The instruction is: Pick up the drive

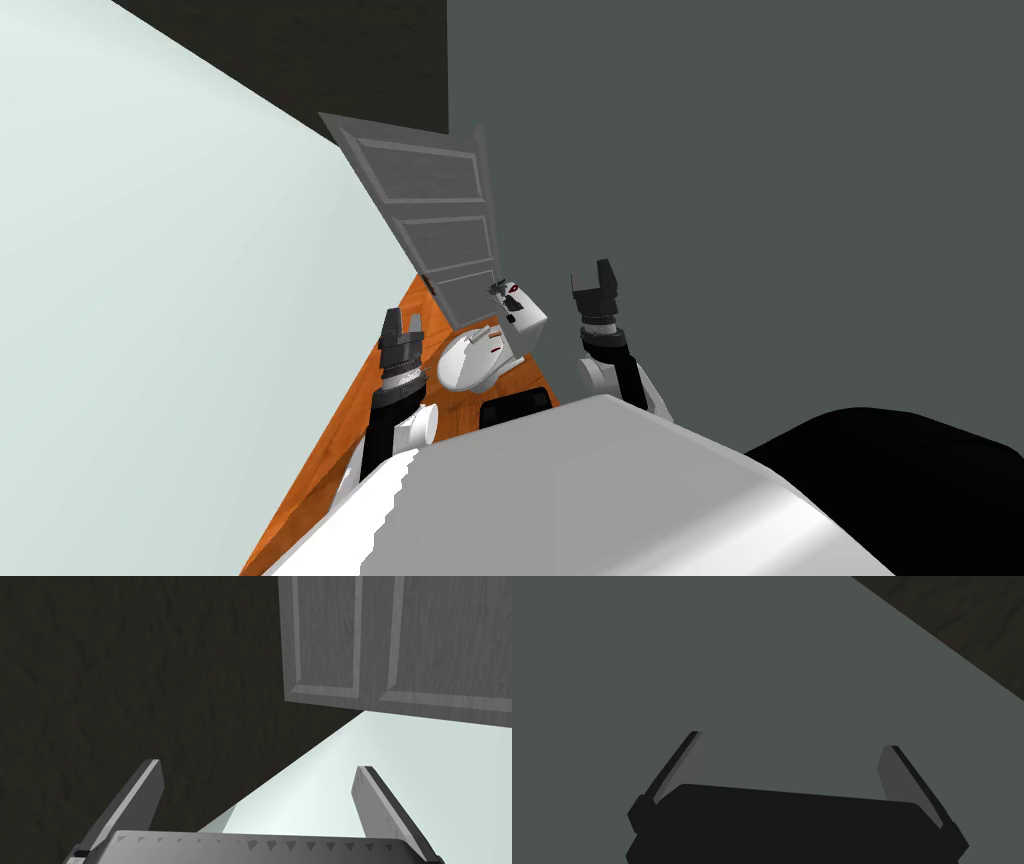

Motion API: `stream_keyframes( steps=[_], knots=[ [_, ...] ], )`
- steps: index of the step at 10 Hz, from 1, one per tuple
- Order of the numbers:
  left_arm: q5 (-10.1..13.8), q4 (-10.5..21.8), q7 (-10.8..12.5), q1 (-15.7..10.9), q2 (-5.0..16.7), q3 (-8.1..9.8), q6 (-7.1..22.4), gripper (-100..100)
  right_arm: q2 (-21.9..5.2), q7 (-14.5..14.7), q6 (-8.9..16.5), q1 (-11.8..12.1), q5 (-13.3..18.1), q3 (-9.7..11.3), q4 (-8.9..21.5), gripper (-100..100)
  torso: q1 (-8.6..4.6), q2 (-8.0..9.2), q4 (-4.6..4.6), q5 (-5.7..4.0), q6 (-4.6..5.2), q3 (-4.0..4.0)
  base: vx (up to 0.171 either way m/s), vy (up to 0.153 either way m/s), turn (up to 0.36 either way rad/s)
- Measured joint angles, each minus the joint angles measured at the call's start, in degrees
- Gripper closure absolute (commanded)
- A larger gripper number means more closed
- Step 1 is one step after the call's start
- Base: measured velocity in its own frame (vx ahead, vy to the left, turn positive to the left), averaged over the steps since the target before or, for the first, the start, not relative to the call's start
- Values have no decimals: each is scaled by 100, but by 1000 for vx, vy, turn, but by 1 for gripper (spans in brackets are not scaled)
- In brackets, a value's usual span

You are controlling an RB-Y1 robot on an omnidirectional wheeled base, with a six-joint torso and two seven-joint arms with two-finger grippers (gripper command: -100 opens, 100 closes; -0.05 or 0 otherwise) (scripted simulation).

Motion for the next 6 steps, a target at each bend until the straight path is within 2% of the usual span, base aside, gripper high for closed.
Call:
stream_keyframes(
  steps=[3,6],
  knots=[
    [-36,-11,109,-39,388,-77,175,-100,0,0,0,0,0,0,0,0,11,-2,0,2,1,-1,5,25,-84],
    [-125,2,328,-175,893,-223,541,-100,-1,0,0,0,0,0,0,0,19,-2,-1,4,1,-1,5,49,-135]
  ],
)
